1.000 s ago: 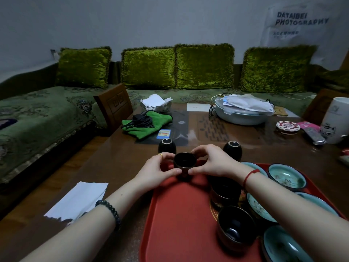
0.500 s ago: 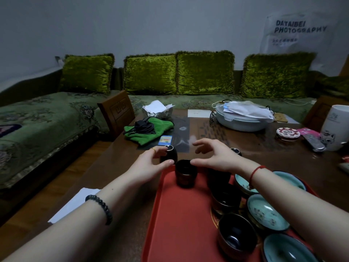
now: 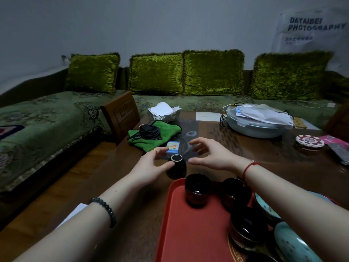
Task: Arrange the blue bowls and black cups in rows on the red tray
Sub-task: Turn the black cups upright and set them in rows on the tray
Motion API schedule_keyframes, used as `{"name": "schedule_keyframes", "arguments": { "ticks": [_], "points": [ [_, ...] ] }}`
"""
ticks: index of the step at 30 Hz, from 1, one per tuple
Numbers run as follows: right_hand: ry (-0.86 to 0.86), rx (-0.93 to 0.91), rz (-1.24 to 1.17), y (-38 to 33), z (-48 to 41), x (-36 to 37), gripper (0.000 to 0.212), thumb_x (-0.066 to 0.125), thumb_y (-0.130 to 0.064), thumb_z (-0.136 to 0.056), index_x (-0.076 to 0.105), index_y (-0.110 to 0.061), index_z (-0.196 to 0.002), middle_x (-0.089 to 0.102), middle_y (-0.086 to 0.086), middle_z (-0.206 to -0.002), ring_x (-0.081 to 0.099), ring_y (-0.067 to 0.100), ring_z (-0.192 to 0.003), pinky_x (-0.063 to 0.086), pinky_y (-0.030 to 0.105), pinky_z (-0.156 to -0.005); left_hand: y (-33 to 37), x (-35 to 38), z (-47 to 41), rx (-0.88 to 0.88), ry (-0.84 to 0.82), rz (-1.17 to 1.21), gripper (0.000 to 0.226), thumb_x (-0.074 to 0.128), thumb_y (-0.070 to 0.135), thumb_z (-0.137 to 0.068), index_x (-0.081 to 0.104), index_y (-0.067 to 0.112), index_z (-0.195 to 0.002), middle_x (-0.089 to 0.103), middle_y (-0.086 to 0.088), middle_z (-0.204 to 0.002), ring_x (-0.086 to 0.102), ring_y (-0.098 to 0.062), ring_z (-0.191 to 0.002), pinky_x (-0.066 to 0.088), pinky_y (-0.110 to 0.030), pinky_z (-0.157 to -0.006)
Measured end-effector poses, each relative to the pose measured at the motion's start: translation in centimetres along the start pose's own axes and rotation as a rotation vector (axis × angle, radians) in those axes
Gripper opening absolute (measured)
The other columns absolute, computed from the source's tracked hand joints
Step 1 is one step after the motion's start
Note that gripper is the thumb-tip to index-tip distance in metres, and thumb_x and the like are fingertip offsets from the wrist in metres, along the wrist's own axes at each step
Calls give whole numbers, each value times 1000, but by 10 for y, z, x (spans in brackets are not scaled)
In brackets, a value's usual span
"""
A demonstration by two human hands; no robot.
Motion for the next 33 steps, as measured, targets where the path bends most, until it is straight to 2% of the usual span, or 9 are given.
{"name": "schedule_keyframes", "arguments": {
  "ticks": [4,9,16,21,23,25,27,31,33],
  "points": [
    [-77,11,25,15,-16,18,62,76,-22,-70,47,-14,-125,59,10,-117,54,11,-95,43,18,-81,-19,11,-9,-30,-31,2,50,68,24,-79,48,21,-125,57,7,-116,51,-8,-111,36,-20,-94],
    [-173,20,46,30,-28,41,64,77,-22,-68,47,-17,-124,59,10,-119,54,11,-101,45,25,-91,-36,26,-13,-64,-93,24,51,69,28,-77,48,25,-123,57,3,-123,52,-10,-114,41,-28,-101],
    [-251,-2,98,33,-32,60,63,79,-21,-65,51,-15,-121,61,6,-118,57,16,-107,42,21,-87,-37,30,-11,-30,-110,63,54,74,24,-73,51,19,-121,60,1,-121,56,-7,-110,43,-26,-100],
    [-226,18,56,29,-31,58,63,80,-16,-63,53,-14,-119,60,10,-119,57,20,-109,47,36,-97,-32,28,-9,-19,-78,59,51,72,21,-75,52,21,-121,60,2,-120,57,-8,-108,44,-25,-98],
    [-204,1,10,23,-30,54,61,79,-12,-63,54,-11,-119,62,11,-116,59,21,-107,47,37,-97,-28,23,-9,-12,-49,97,50,72,18,-75,52,21,-121,62,2,-118,58,-5,-106,45,-19,-94],
    [-176,-28,-9,14,-28,46,61,79,-9,-63,54,-9,-119,63,12,-115,59,22,-106,45,37,-98,-22,17,-8,6,-24,135,50,72,15,-74,52,21,-120,62,4,-114,58,-1,-102,44,-6,-86],
    [-146,-54,-27,4,-25,36,59,79,-8,-64,54,-9,-118,65,12,-113,60,21,-105,45,33,-97,-12,10,-6,39,3,142,48,72,15,-74,53,23,-118,62,9,-111,56,3,-101,40,1,-82],
    [-87,-71,-94,-12,-12,15,58,78,-8,-65,55,-13,-118,64,10,-109,60,17,-99,45,13,-80,11,-3,1,93,45,209,47,72,11,-74,53,27,-114,63,10,-109,58,2,-103,43,-9,-89],
    [-64,-69,-143,-19,-4,4,58,79,-10,-65,55,-15,-117,63,8,-109,60,16,-99,46,17,-82,25,-8,7,126,46,224,46,71,11,-75,52,31,-112,61,15,-107,56,8,-100,44,-5,-87]
  ]
}}
Point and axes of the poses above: each hand's wrist, its own z-axis away from the middle knuckle, its own x-axis out of the palm, y = z × x, the point moved 9 cm from there along -z, towards the middle knuckle
